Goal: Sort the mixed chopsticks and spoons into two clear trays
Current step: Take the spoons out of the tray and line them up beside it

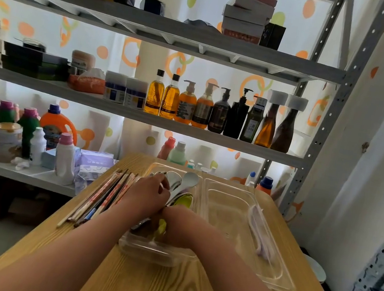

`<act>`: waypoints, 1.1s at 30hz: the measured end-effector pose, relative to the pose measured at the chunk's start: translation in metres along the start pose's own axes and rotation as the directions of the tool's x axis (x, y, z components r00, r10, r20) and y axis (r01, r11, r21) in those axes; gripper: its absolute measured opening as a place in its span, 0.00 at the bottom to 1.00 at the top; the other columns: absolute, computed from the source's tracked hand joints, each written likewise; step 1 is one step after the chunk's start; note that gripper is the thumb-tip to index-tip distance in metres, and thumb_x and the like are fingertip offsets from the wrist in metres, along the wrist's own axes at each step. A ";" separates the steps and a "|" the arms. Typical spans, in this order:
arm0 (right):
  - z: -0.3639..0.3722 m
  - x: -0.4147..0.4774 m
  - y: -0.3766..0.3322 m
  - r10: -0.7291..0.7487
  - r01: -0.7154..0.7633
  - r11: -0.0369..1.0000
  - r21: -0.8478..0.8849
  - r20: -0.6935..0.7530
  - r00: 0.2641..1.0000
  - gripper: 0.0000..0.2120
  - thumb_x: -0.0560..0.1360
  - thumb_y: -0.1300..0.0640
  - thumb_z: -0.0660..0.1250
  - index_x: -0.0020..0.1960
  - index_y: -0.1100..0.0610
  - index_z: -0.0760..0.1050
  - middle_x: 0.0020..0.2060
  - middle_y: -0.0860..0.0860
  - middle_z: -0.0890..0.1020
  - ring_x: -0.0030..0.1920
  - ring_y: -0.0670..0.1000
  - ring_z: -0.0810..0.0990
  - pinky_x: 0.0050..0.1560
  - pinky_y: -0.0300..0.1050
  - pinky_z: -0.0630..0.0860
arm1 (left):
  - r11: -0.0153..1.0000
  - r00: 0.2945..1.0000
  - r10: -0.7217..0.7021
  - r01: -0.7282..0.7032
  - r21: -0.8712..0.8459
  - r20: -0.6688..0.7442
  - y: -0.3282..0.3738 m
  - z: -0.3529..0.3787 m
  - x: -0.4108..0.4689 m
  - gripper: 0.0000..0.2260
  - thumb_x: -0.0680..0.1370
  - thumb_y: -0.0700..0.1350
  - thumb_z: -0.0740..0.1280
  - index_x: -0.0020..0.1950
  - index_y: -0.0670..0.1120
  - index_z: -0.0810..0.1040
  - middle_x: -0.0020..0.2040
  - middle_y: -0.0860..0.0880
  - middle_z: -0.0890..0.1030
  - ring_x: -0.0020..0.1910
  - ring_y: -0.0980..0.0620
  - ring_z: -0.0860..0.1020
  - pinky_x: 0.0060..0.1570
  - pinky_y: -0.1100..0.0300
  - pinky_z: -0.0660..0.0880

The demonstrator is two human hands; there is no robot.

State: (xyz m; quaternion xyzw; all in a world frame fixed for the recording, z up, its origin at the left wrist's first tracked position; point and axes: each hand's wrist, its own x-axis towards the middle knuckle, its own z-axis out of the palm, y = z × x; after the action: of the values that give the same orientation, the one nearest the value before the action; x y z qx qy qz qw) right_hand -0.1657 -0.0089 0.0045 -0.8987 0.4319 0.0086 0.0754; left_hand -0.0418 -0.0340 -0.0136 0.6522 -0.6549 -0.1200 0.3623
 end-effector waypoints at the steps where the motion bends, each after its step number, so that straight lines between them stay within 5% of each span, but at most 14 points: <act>1: -0.001 -0.002 0.002 0.008 -0.008 1.000 0.000 -0.035 0.999 0.17 0.74 0.57 0.67 0.63 0.56 0.74 0.56 0.54 0.78 0.55 0.54 0.76 0.52 0.44 0.72 | 1.000 1.000 -0.002 0.002 -0.011 -0.002 0.000 0.000 0.000 0.06 0.78 0.46 0.64 0.53 0.48 0.75 0.51 0.47 0.80 0.48 0.49 0.77 0.48 0.57 0.74; 4: -0.003 -0.008 0.004 0.035 -0.047 0.997 -0.069 -0.163 0.986 0.13 0.73 0.56 0.69 0.57 0.57 0.76 0.51 0.54 0.80 0.52 0.54 0.78 0.47 0.44 0.73 | 0.999 1.000 -0.018 0.017 -0.040 -0.022 0.003 0.002 0.000 0.04 0.77 0.46 0.64 0.51 0.50 0.74 0.50 0.48 0.80 0.47 0.50 0.77 0.47 0.57 0.74; 11: 0.001 -0.010 0.014 0.233 -0.256 0.967 -0.010 -0.389 0.892 0.14 0.76 0.60 0.64 0.62 0.59 0.73 0.51 0.55 0.80 0.50 0.55 0.80 0.43 0.44 0.73 | 0.999 0.999 -0.026 0.025 -0.047 -0.029 0.020 0.011 -0.006 0.02 0.77 0.47 0.63 0.49 0.52 0.73 0.52 0.47 0.80 0.52 0.48 0.77 0.53 0.52 0.76; 13: -0.002 -0.011 0.019 0.239 -0.248 0.968 0.034 -0.427 0.872 0.13 0.78 0.59 0.62 0.62 0.59 0.74 0.50 0.56 0.81 0.48 0.55 0.80 0.42 0.42 0.72 | 0.999 0.999 -0.009 0.008 -0.036 -0.034 0.027 0.014 -0.007 0.01 0.77 0.47 0.63 0.49 0.52 0.73 0.52 0.48 0.80 0.53 0.48 0.76 0.57 0.51 0.74; 16: -0.014 -0.025 0.027 0.233 -0.182 0.972 0.148 -0.504 0.832 0.11 0.79 0.59 0.60 0.56 0.61 0.78 0.48 0.57 0.81 0.44 0.52 0.79 0.44 0.40 0.72 | 0.999 0.999 0.021 -0.023 -0.033 -0.047 0.037 0.019 -0.006 0.03 0.79 0.47 0.62 0.51 0.50 0.74 0.49 0.52 0.78 0.47 0.54 0.75 0.48 0.60 0.70; 22: -0.028 -0.051 0.068 0.388 -0.096 0.900 0.426 -0.679 0.623 0.10 0.80 0.58 0.59 0.45 0.61 0.77 0.30 0.46 0.71 0.31 0.42 0.71 0.33 0.31 0.67 | 0.997 0.997 0.020 -0.026 -0.078 -0.069 0.053 0.034 0.000 0.08 0.80 0.48 0.63 0.56 0.47 0.75 0.49 0.51 0.78 0.46 0.54 0.75 0.42 0.64 0.70; 27: -0.025 -0.066 0.107 0.508 -0.078 0.832 0.549 -0.699 0.502 0.12 0.80 0.57 0.59 0.46 0.63 0.76 0.29 0.47 0.71 0.30 0.42 0.70 0.29 0.26 0.67 | 0.998 0.999 -0.009 0.007 -0.067 -0.034 0.061 0.054 0.009 0.05 0.78 0.51 0.63 0.52 0.53 0.73 0.44 0.55 0.77 0.48 0.50 0.78 0.55 0.46 0.75; 33: -0.015 -0.077 0.146 0.577 -0.074 0.798 0.598 -0.724 0.377 0.14 0.80 0.57 0.59 0.40 0.61 0.77 0.32 0.56 0.77 0.30 0.48 0.72 0.27 0.28 0.64 | 0.999 0.999 0.034 -0.034 0.005 0.038 0.073 0.072 0.022 0.09 0.77 0.48 0.65 0.56 0.49 0.74 0.48 0.49 0.81 0.46 0.51 0.79 0.50 0.56 0.76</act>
State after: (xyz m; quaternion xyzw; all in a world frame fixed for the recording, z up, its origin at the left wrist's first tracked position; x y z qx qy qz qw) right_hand -0.3284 -0.0414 0.0072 -0.6107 0.5682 -0.5491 0.0519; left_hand -0.1412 -0.0685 -0.0119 0.6397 -0.6730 -0.1243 0.3499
